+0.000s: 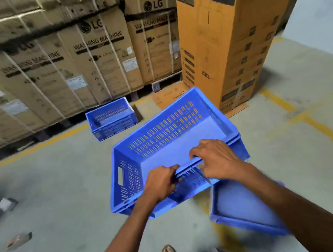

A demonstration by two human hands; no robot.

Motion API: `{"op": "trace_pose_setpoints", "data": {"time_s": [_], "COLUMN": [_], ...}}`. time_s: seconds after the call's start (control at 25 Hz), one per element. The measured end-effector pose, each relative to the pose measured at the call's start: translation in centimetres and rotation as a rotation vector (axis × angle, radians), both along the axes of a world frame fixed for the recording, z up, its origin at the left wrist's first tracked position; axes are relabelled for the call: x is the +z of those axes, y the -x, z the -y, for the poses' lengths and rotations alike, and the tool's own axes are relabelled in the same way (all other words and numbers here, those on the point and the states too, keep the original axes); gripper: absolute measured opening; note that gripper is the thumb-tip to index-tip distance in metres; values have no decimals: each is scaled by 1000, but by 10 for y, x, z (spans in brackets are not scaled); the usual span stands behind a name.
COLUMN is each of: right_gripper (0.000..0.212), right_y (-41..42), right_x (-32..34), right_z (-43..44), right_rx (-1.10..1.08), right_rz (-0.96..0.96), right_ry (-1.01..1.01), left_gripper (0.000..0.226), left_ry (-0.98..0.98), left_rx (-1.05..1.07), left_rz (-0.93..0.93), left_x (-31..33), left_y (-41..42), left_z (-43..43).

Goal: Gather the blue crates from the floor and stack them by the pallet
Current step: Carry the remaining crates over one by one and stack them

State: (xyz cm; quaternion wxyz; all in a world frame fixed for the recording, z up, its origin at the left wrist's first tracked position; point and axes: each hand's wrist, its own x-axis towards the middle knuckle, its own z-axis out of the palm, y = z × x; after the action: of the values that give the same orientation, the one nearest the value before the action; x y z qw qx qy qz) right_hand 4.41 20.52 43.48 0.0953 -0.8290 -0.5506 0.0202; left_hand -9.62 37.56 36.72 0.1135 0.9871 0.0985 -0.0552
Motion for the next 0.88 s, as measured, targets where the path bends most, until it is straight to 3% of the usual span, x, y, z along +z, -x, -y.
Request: {"op": "trace_pose_setpoints", "data": {"time_s": [0.08, 0.2, 0.24, 0.4, 0.56, 0.68, 0.76, 0.88], "right_gripper": [24, 42, 48, 38, 33, 48, 47, 40], "right_y": [-5, -29, -38, -71, -105, -123, -138, -154], "right_x": [10, 3, 2, 5, -2, -1, 2, 10], "right_z": [-49, -113, -130, -191, -255, -313, -355, -406], "right_rx": [-98, -400, -515, -648, -557, -561, -567, -524], "right_rz": [-55, 228, 238, -56, -149, -175, -166, -108], "right_ry": [43, 62, 116, 263, 99, -1, -23, -64], "left_gripper": [20, 23, 22, 31, 16, 33, 45, 52], "left_ry": [-36, -72, -78, -137, -108, 89, 347, 556], "left_rx": [57, 116, 128, 188, 211, 204, 274, 518], "left_rz": [25, 45, 47, -6, 54, -6, -27, 139], "left_x": [-5, -4, -3, 2, 0, -8, -17, -37], "left_y": [11, 20, 21, 15, -8, -32, -50, -76], "left_z": [-28, -67, -80, -139, -222, -294, -335, -376]}}
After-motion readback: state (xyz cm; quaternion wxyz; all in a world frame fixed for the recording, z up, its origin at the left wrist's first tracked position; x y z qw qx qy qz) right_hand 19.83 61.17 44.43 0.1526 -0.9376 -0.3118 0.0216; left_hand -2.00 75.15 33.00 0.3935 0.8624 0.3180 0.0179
